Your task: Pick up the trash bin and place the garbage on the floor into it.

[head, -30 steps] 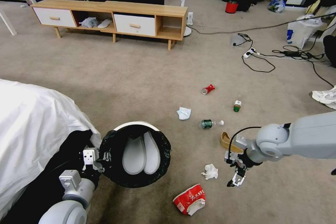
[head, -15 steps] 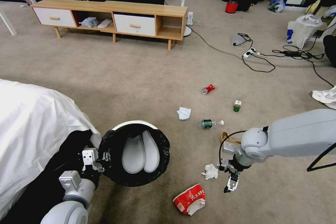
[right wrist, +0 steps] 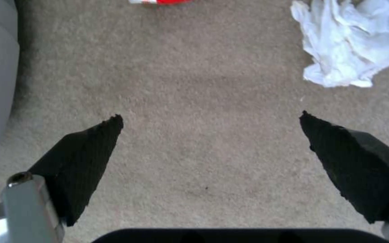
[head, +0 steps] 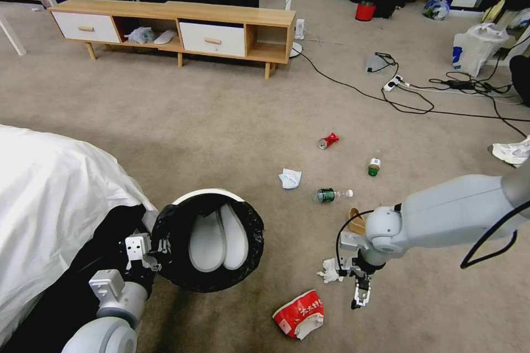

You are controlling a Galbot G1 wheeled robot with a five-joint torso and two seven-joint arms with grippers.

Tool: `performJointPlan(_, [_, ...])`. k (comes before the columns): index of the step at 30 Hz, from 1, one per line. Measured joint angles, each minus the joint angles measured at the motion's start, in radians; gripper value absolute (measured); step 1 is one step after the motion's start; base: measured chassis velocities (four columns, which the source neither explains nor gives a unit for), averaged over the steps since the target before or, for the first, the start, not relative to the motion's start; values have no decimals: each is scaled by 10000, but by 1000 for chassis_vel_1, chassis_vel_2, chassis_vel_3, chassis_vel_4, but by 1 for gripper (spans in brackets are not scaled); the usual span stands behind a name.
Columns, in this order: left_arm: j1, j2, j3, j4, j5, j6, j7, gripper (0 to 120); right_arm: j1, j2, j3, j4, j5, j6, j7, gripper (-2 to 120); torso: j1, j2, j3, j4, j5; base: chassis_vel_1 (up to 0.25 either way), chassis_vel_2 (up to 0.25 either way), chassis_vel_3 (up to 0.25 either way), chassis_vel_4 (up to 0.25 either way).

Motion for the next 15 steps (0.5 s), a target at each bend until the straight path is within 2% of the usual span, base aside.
performJointPlan(8, [-15, -40, 12, 15, 2, -18, 17, 1, -245, -452, 215, -64, 250, -6, 180, 100, 0, 0, 0, 1, -1, 0, 0, 0, 0])
performJointPlan(15, [-4, 100, -131, 20, -162, -19, 17, 1, -413, -796, 261, -182, 410, -8, 262, 100, 0, 0, -1, 0, -1, 0, 0, 0, 0])
